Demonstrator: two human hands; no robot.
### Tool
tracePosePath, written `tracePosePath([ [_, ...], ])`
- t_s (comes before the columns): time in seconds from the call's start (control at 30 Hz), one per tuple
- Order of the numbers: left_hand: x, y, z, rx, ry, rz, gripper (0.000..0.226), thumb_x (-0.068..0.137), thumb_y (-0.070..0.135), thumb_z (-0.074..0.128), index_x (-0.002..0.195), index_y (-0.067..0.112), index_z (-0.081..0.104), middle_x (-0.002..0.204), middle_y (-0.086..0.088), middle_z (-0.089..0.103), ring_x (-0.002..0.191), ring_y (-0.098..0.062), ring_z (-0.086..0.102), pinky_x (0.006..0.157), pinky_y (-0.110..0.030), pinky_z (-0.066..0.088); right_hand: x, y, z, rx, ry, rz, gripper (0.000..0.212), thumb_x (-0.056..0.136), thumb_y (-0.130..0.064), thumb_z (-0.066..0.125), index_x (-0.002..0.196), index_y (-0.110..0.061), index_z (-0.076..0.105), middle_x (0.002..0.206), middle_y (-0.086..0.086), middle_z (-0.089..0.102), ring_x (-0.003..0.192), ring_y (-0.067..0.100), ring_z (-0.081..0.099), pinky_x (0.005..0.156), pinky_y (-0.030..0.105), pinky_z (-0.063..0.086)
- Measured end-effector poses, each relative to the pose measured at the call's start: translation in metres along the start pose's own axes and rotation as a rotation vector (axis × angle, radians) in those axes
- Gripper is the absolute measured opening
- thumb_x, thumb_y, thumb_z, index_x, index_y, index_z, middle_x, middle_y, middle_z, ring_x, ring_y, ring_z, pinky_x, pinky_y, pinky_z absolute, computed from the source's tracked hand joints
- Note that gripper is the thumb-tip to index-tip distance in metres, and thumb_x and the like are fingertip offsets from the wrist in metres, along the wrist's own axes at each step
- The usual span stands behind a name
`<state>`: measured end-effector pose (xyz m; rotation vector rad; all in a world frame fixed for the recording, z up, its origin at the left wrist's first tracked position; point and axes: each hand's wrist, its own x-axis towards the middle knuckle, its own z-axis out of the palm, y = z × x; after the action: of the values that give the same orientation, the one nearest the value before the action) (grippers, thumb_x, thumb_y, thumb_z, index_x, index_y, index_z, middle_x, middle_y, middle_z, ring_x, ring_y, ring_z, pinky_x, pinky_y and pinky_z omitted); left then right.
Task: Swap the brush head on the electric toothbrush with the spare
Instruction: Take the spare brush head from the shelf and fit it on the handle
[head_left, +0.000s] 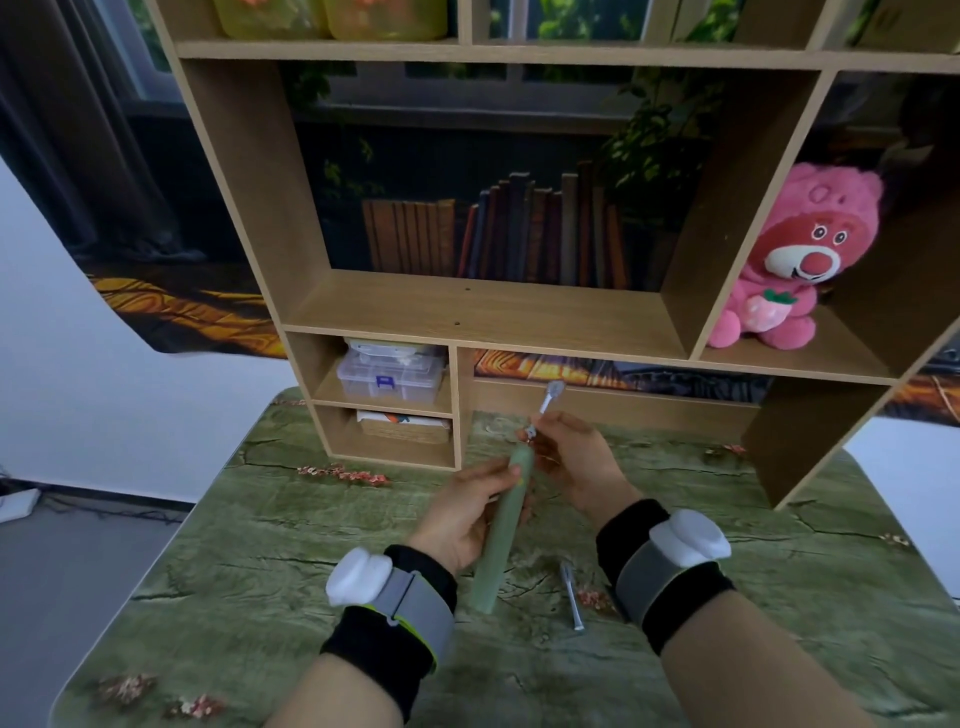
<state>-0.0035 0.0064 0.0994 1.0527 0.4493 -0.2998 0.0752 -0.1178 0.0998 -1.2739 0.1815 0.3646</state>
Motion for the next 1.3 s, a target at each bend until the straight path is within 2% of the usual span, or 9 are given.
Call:
tracePosePath([
  [0.27,-0.001,-0.001,-0.004,-0.006,0.015,0.01,0.015,0.083,0.007,0.064,0.098,0.004,0.066,0.079,-0.016,0.066,0.061,-0.024,0.066,0.052,-0.028,0.057,-0.004,-0.001,0.005,-0.232,-0.001,-0.13,0.02,0.089,-0.018,0.064,0.069,-0.019,0.062,0.06,-0.006,0.069,0.047,0.002,0.054,0.046,0.014,0.04],
  [0.4,-0.001,0.0,-0.005,-0.002,0.041,0.021,0.014,0.083,0.008,0.065,0.095,0.002,0.067,0.078,-0.018,0.065,0.066,-0.027,0.063,0.053,-0.029,0.057,-0.006,0.002,0.006,-0.254,-0.013,-0.136,0.024,0.086,-0.018,0.068,0.063,-0.019,0.062,0.052,-0.009,0.062,0.048,0.004,0.051,0.046,0.015,0.039],
  [0.5,0.001,0.001,-0.006,-0.001,0.059,0.028,0.014,0.082,0.007,0.067,0.094,0.0,0.067,0.078,-0.018,0.066,0.069,-0.028,0.064,0.057,-0.031,0.056,-0.007,0.004,0.006,-0.272,-0.013,-0.136,0.026,0.085,-0.019,0.069,0.06,-0.02,0.062,0.058,-0.006,0.061,0.053,0.005,0.051,0.046,0.012,0.039],
  [0.6,0.002,0.001,-0.007,-0.011,0.063,0.031,0.013,0.081,0.007,0.068,0.092,0.001,0.067,0.076,-0.018,0.069,0.07,-0.03,0.065,0.056,-0.031,0.057,-0.007,0.002,0.006,-0.276,-0.01,-0.115,0.023,0.084,-0.02,0.07,0.062,-0.02,0.063,0.066,-0.002,0.063,0.056,0.007,0.052,0.049,0.017,0.039],
  [0.73,0.004,0.004,-0.006,-0.029,0.04,0.044,0.017,0.082,0.011,0.067,0.094,-0.002,0.066,0.071,-0.017,0.071,0.07,-0.03,0.063,0.07,-0.038,0.053,-0.004,-0.002,0.009,-0.277,-0.039,-0.1,0.018,0.083,-0.016,0.071,0.066,-0.018,0.065,0.055,-0.005,0.062,0.05,0.007,0.053,0.043,0.014,0.041],
  [0.8,0.004,0.005,-0.005,-0.036,0.019,0.038,0.023,0.084,0.014,0.066,0.098,-0.004,0.064,0.073,-0.017,0.071,0.07,-0.03,0.064,0.072,-0.038,0.054,-0.002,-0.005,0.01,-0.276,-0.017,-0.111,0.019,0.082,-0.014,0.072,0.064,-0.017,0.065,0.053,-0.005,0.062,0.047,0.006,0.054,0.043,0.013,0.042],
  [1.0,-0.001,0.006,0.0,0.046,-0.097,-0.033,0.036,0.086,0.024,0.065,0.108,-0.004,0.062,0.079,-0.016,0.074,0.062,-0.022,0.068,0.055,-0.029,0.058,0.009,-0.015,0.008,-0.176,0.093,-0.089,0.018,0.083,-0.005,0.07,0.066,-0.01,0.068,0.047,-0.003,0.062,0.044,0.01,0.052,0.041,0.016,0.043],
  [1.13,-0.003,0.006,0.0,0.132,-0.12,-0.016,0.029,0.088,0.026,0.061,0.104,0.003,0.065,0.068,-0.008,0.068,0.046,-0.015,0.056,0.044,-0.023,0.048,0.016,-0.021,0.004,-0.14,0.126,-0.056,0.013,0.083,-0.007,0.07,0.071,-0.009,0.07,0.058,0.005,0.065,0.048,0.014,0.056,0.043,0.02,0.046],
  [1.3,0.0,0.008,0.002,0.178,-0.097,0.044,0.029,0.09,0.025,0.058,0.107,0.003,0.063,0.062,-0.005,0.062,0.043,-0.014,0.05,0.04,-0.021,0.043,0.02,-0.029,0.005,-0.064,0.128,-0.077,0.017,0.085,-0.007,0.068,0.069,-0.008,0.067,0.057,0.005,0.062,0.04,0.008,0.055,0.04,0.017,0.045],
])
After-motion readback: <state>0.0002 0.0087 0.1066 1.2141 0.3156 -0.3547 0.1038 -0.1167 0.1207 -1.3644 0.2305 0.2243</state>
